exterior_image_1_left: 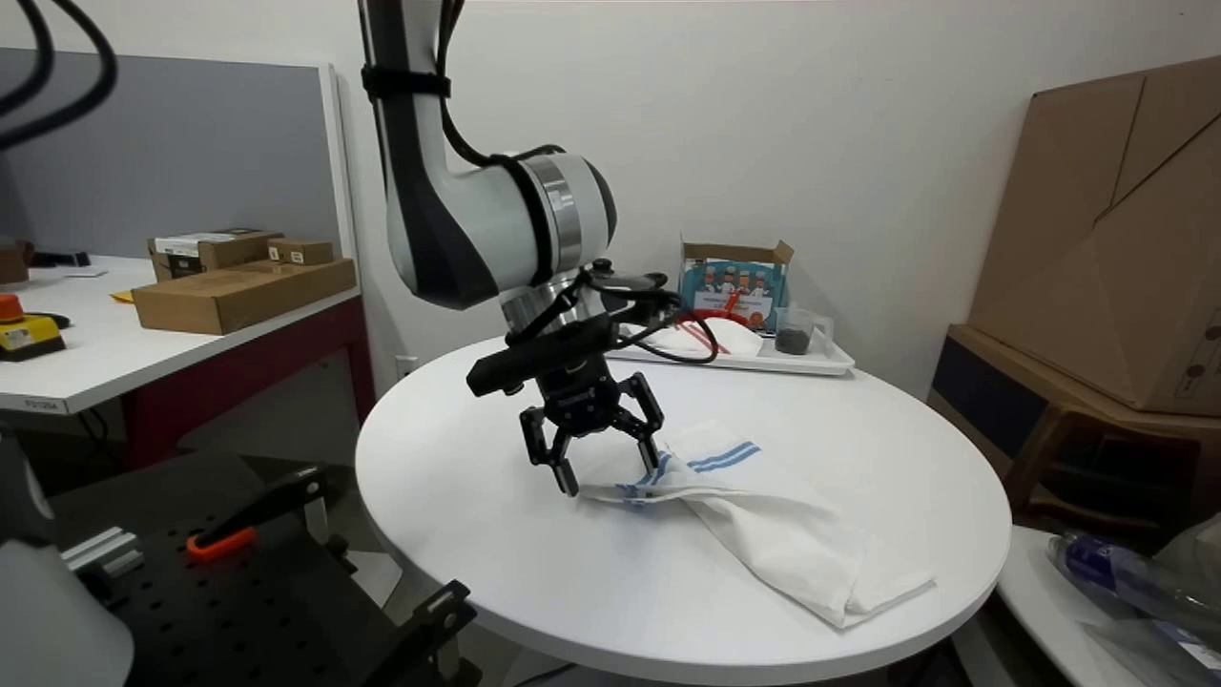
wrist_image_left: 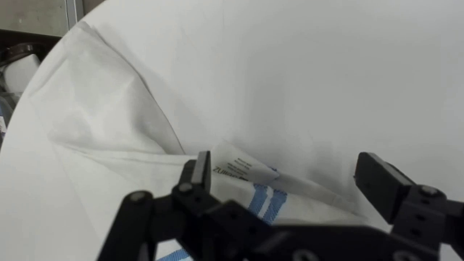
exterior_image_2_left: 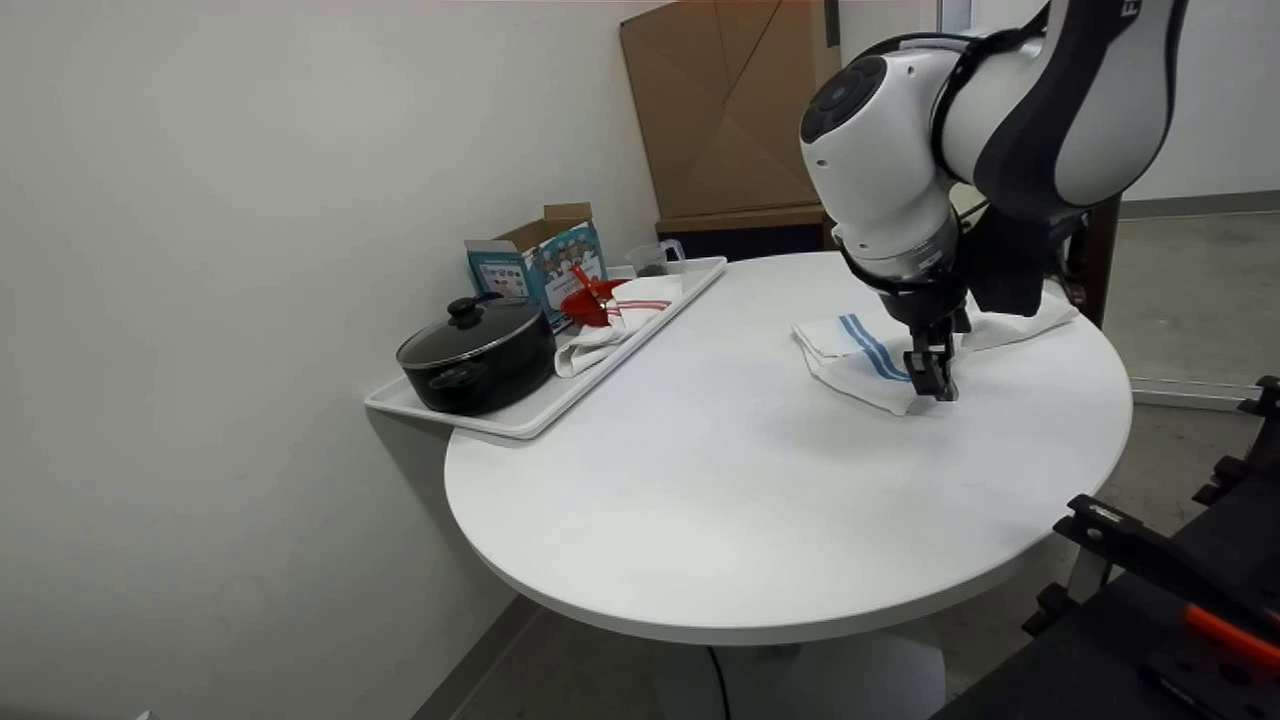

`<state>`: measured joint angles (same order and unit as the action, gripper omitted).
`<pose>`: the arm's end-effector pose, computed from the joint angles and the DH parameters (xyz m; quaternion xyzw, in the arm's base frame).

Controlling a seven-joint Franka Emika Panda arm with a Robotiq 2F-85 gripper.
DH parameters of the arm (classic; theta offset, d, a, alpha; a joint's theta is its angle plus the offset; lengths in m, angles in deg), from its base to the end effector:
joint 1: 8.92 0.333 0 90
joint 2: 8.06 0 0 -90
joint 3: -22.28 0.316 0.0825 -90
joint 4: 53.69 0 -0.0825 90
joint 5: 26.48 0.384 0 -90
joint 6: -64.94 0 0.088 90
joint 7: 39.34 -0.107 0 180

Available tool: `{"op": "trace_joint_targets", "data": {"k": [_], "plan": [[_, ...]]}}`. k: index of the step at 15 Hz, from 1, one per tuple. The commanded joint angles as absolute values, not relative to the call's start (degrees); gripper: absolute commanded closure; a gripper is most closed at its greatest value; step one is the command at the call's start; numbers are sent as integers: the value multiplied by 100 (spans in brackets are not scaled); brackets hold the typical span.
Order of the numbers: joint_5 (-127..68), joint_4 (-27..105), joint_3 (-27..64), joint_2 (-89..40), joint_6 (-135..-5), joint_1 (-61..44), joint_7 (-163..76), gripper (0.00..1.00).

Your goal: Fold the towel on the table

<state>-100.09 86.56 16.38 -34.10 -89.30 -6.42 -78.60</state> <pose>0.4259 0.0000 0.0983 0.9404 0.2402 -0.0220 0.2397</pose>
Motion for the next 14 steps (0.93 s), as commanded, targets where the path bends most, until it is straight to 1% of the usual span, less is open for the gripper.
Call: {"op": "trace_joint_targets", "data": {"k": [1, 11, 12, 13, 14], "plan": [[-10182, 8313, 1605, -3713, -8990, -641, -7793, 0], [-10499, 7951, 1636, -4230, -8953, -576, -7793, 0], [-10504, 7926, 1643, -4257, -8949, -567, -7788, 25], [-10512, 7910, 1647, -4277, -8949, -563, -7783, 28], [-10531, 7894, 1652, -4290, -8954, -557, -7779, 34]]}}
